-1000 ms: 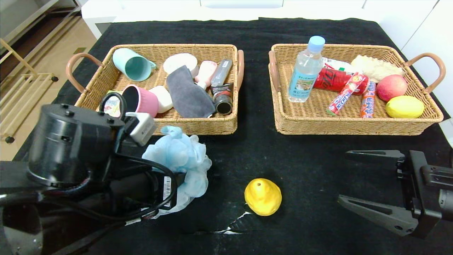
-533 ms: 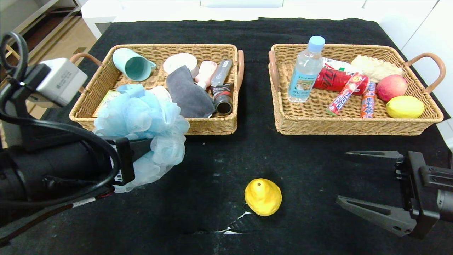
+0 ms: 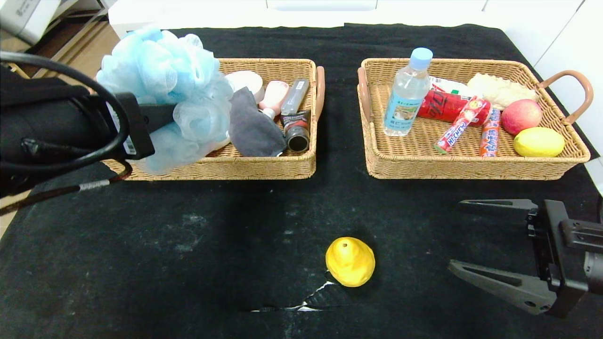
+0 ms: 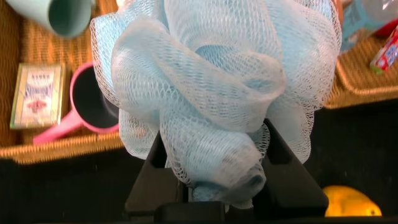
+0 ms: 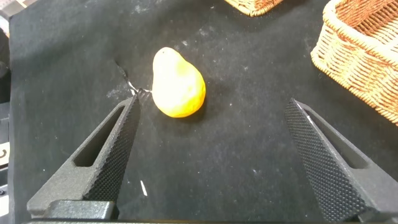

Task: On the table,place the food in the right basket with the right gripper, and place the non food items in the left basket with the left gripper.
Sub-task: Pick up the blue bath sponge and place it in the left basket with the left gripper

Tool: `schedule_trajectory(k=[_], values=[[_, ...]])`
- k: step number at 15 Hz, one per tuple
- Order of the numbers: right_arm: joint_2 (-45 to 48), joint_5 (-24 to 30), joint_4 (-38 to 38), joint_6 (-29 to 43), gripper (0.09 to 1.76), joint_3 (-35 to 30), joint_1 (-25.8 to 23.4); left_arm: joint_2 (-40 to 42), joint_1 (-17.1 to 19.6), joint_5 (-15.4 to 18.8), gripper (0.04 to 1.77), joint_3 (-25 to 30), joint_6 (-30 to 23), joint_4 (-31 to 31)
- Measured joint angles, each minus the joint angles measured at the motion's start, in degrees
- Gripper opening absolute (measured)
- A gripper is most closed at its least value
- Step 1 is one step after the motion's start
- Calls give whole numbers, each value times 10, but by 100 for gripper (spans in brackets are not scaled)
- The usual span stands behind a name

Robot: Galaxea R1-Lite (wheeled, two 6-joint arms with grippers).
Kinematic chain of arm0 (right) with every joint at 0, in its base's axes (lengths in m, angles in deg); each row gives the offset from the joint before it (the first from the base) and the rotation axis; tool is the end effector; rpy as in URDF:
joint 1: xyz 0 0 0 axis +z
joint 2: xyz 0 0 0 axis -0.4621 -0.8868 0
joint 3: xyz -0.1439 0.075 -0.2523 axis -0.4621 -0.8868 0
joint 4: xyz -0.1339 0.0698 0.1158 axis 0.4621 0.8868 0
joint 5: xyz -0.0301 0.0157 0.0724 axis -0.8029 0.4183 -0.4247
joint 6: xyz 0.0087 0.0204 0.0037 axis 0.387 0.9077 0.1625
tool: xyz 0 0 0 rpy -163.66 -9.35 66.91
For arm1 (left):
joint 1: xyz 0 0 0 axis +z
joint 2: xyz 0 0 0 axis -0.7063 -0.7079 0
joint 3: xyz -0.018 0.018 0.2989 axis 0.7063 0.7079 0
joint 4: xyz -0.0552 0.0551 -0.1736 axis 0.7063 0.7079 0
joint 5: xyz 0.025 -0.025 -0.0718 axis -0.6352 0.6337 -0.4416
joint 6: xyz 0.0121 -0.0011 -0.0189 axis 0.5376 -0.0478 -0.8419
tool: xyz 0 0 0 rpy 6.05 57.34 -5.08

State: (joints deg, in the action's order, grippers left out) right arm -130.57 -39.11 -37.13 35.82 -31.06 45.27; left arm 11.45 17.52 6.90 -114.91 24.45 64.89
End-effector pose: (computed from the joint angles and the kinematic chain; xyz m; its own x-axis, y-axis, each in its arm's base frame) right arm 0.1760 0.0717 0.2092 0.5159 0.8477 -0.1237 -0.8562 0.5054 -0.1075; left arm 0.1831 -0.0891 0.3239 0.9692 -0.2429 -0.0395 0.2398 0.9682 -0.0708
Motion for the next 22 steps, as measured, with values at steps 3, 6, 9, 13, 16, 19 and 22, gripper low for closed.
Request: schedule_trajectory(k=[3, 6, 9, 13, 16, 19, 22], values=[[6, 0, 0, 0, 171, -1, 0, -51, 32, 35, 47, -79, 16, 0], [18, 0, 0, 3, 171, -1, 0, -117, 44, 53, 28, -167, 40, 3], [26, 0, 0, 3, 171, -1, 5, -182, 45, 78, 25, -225, 88, 5], [35, 0, 1, 3, 171, -3, 10, -246, 37, 81, 24, -270, 125, -2], [38, 0, 1, 2, 171, -4, 11, -265, 24, 79, 37, -277, 126, -2], [41, 0, 1, 3, 171, -4, 11, -272, 19, 75, 79, -279, 126, -1], [43, 0, 1, 3, 171, -4, 11, -273, 17, 58, 108, -280, 126, 0]])
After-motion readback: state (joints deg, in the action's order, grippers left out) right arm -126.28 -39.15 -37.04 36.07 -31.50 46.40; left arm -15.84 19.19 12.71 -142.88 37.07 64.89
